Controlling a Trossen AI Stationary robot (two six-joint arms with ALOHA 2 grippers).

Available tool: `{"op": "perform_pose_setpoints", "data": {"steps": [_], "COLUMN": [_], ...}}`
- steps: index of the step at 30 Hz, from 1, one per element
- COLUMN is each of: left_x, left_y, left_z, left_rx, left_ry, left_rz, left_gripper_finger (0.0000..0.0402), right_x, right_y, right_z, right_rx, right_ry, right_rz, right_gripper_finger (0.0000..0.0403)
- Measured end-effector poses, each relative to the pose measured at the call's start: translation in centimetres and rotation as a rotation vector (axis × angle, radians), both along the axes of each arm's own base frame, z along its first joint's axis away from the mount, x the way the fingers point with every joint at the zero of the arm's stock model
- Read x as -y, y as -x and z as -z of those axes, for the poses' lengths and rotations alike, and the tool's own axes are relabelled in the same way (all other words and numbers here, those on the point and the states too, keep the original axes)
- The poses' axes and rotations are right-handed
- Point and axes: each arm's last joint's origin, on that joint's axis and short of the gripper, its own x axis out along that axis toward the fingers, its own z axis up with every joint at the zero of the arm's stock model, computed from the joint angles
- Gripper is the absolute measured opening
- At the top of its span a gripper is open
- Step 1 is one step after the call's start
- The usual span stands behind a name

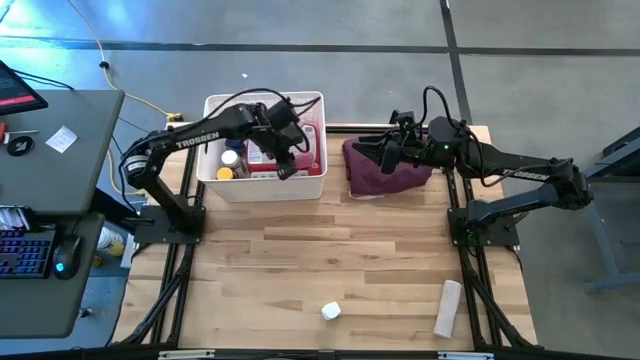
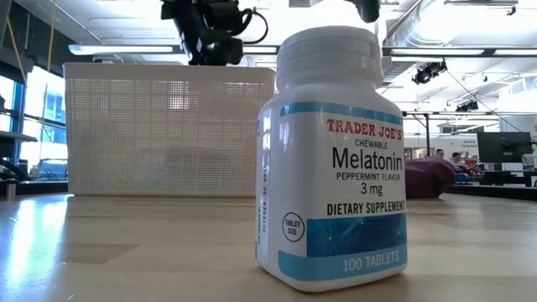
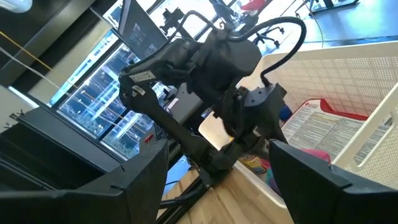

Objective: Pick & place medical supplies in basket/bin
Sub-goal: Put the pink bandage into the white bin

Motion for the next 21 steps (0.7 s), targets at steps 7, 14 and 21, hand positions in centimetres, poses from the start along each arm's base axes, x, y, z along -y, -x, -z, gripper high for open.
{"op": "perform_pose_setpoints", "data": {"steps": [7, 14, 21], "left_x": [-1.2, -1.1, -1.0], "left_y": [-0.3, -1.5, -1.7], "left_z": [1.2, 3.5, 3.5], "left_rx": [-0.036, -0.082, -0.079], "left_ry": [0.030, 0.161, 0.172], "left_rz": [-0.084, -0.033, -0.054], "left_gripper_finger": [0.0150, 0.0216, 0.0307], "right_x": [0.0, 0.0, -0.1], "right_y": [0.0, 0.0, 0.0], "right_z": [0.0, 0.0, 0.0], "right_rx": [0.000, 0.001, 0.001], "right_ry": [0.000, -0.019, -0.023], "right_rz": [0.000, -0.006, -0.014], "right_gripper_finger": [0.0266, 0.0266, 0.0266]}}
